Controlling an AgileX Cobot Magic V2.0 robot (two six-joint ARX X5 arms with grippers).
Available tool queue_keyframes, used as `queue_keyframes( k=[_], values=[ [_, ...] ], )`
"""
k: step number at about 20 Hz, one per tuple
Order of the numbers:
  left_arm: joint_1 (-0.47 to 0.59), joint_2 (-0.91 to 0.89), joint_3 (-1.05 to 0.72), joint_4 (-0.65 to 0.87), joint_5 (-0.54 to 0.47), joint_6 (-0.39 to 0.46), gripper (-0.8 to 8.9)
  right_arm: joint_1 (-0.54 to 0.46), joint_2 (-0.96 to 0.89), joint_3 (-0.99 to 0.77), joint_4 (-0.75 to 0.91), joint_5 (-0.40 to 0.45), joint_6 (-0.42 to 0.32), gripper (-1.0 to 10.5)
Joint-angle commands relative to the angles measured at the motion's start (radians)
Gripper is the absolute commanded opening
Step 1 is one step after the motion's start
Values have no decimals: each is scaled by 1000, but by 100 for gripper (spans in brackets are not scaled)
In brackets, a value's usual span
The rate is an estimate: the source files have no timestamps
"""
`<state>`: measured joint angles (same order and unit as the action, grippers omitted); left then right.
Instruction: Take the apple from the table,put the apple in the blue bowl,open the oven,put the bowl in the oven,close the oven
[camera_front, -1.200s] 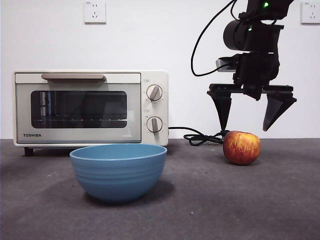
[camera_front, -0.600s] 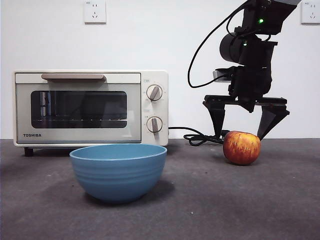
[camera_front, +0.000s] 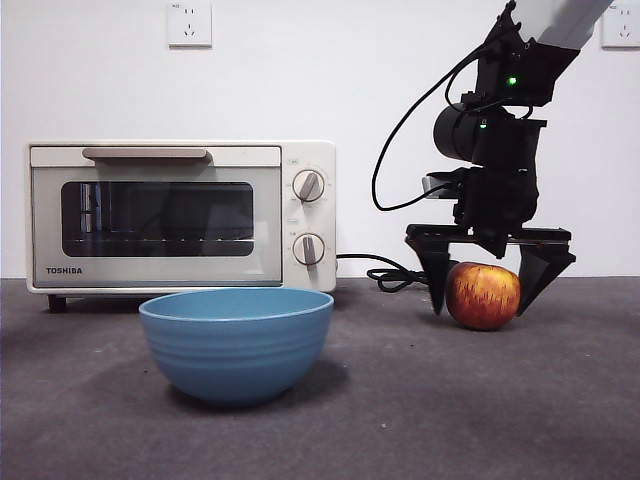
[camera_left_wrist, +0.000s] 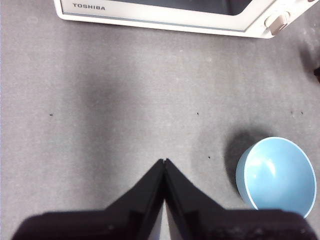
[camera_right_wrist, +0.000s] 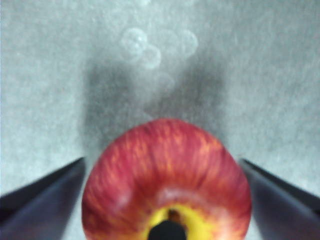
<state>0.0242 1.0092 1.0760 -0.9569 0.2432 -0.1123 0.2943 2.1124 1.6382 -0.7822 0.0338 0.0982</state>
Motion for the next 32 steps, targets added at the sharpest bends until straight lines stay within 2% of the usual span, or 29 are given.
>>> queue_keyframes(
  k=[1,3,6,9,16,21,25,28,32],
  values=[
    [0,13,3,6,-1,12,-4,0,11,2,-11,2,11,-9],
    [0,31,3,7,-1,12,-4,0,3,15,-35,12,12,-8],
    [0,56,3,4,0,12,-4,2,-37,102,-180,5,6,-7],
    [0,60,3,6,0,12,-4,47,-115,143,-291,-16,2,-7],
    [0,60,3,0,0,12,-4,315,-193,141,-373,-68,-25,-1],
    [-13,60,3,-3,-1,12,-4,515,-193,114,-352,-68,-18,-1],
    [-45,60,3,-16,-1,11,-4,636,-193,76,-268,-68,8,-1],
    [-71,60,3,-22,-1,11,-4,682,-193,12,-171,-65,42,-1],
    [-92,60,3,-23,-5,11,-4,680,-193,-51,-109,13,85,-1]
  ],
)
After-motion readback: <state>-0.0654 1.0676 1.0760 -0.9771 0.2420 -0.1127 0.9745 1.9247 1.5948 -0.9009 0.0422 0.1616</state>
